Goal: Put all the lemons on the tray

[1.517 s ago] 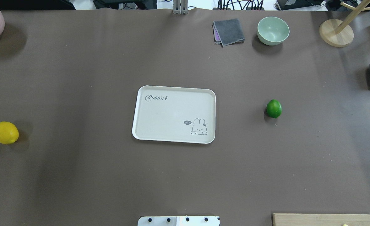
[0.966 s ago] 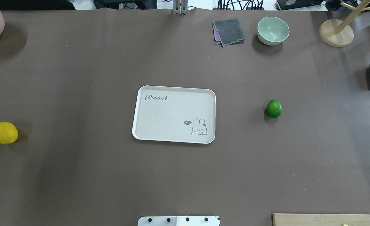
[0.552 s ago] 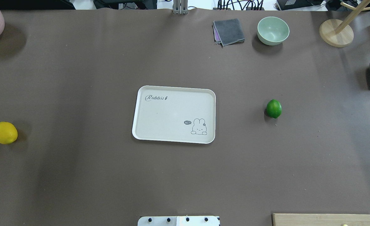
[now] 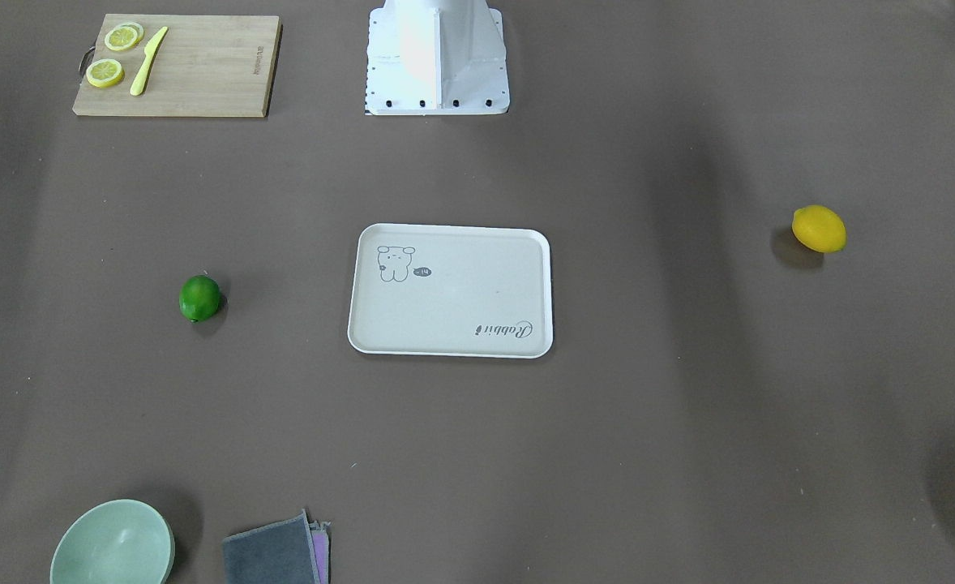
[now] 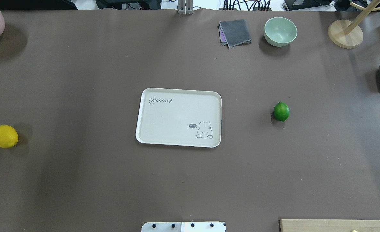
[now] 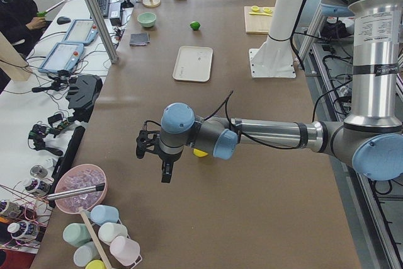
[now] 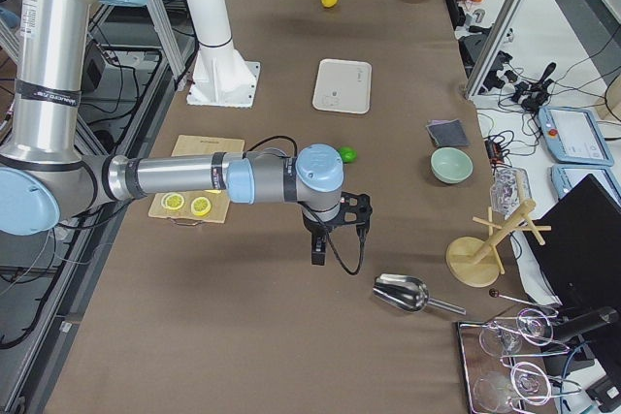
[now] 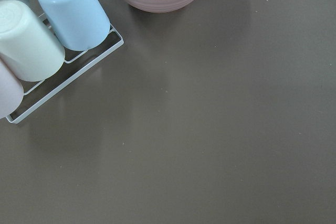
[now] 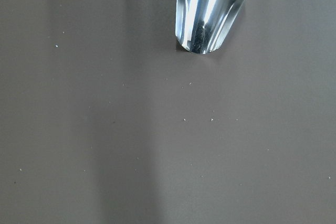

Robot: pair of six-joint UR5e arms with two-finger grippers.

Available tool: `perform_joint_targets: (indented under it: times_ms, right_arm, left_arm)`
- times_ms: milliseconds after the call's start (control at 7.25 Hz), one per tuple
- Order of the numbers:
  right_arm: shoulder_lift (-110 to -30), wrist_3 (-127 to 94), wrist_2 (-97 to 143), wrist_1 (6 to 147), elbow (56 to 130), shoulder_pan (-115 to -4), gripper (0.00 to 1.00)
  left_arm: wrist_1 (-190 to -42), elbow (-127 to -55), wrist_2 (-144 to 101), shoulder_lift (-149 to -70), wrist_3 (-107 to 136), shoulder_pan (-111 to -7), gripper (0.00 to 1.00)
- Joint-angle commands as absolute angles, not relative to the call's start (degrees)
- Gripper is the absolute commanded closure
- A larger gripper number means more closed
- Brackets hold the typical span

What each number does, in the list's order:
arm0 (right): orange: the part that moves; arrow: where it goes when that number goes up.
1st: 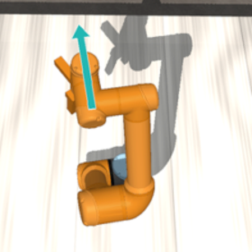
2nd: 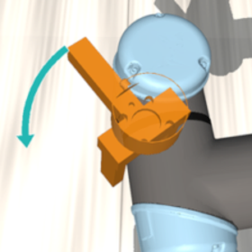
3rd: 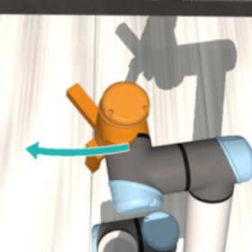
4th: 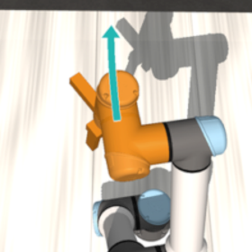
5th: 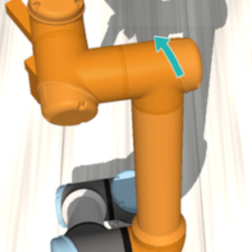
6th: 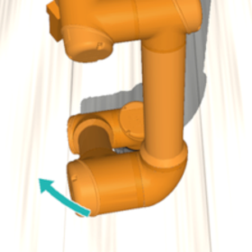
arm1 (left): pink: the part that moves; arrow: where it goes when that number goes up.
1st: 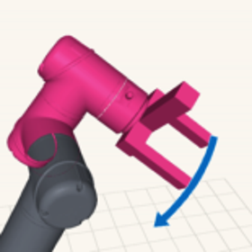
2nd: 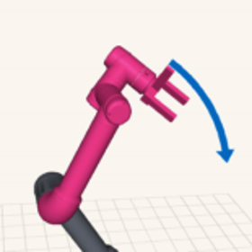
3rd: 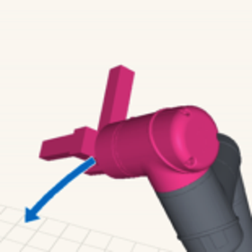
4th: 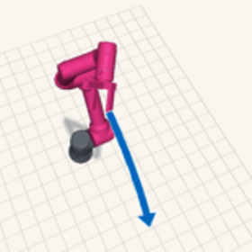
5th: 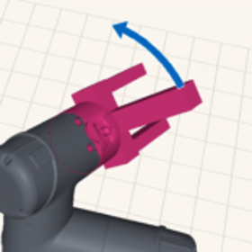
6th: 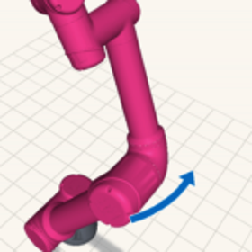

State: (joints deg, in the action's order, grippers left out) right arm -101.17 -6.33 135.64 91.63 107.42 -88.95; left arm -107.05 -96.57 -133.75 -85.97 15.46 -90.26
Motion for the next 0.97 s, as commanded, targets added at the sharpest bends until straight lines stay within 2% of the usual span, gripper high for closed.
perform_joint_targets:
  times_ms: [0,828]
  right_arm:
    - [-101.2,-6.3,135.8,91.5,107.4,-88.9,0.00]
    - [-100.7,-6.4,135.9,91.6,106.5,-88.9,0.00]
  left_arm:
    - [-107.1,-96.6,-133.7,-86.0,15.5,-90.3,0.02]
    - [-106.4,-96.4,-135.7,-85.8,15.5,-90.3,0.02]
